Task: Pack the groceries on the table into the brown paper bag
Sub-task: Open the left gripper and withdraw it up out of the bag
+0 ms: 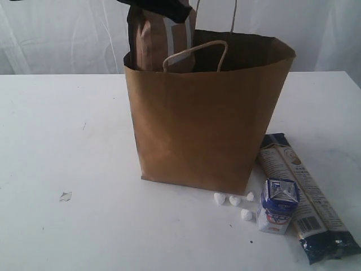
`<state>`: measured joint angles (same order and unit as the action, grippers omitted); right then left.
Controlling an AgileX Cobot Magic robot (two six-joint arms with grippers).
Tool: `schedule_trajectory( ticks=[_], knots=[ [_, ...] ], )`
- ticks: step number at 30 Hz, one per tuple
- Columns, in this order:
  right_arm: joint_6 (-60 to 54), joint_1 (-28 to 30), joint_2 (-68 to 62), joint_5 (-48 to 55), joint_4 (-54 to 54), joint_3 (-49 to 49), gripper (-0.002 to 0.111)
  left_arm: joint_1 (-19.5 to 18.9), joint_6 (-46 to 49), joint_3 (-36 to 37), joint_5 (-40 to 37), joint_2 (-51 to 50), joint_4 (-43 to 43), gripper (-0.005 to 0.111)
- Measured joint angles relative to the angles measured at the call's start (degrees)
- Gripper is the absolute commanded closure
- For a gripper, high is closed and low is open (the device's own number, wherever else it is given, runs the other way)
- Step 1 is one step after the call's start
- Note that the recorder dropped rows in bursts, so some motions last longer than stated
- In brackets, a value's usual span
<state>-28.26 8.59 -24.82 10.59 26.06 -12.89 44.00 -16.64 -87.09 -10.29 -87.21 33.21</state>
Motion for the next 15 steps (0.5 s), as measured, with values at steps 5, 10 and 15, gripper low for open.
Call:
schedule_trajectory(
  ticks=[5, 10, 15],
  knots=[
    [0.00, 0.00, 0.00, 0.00, 0.00, 0.00, 0.108, 0.00, 0.00, 0.00, 0.25, -0.13, -5.60, 0.059],
    [0.00, 0.00, 0.00, 0.00, 0.00, 0.00, 0.108, 0.00, 0.00, 0.00, -1.08, -1.79, -10.78, 0.052],
    [0.00, 0.00, 0.00, 0.00, 0.00, 0.00, 0.108, 0.00, 0.00, 0.00, -2.93, -2.55, -12.14, 0.052]
  ],
)
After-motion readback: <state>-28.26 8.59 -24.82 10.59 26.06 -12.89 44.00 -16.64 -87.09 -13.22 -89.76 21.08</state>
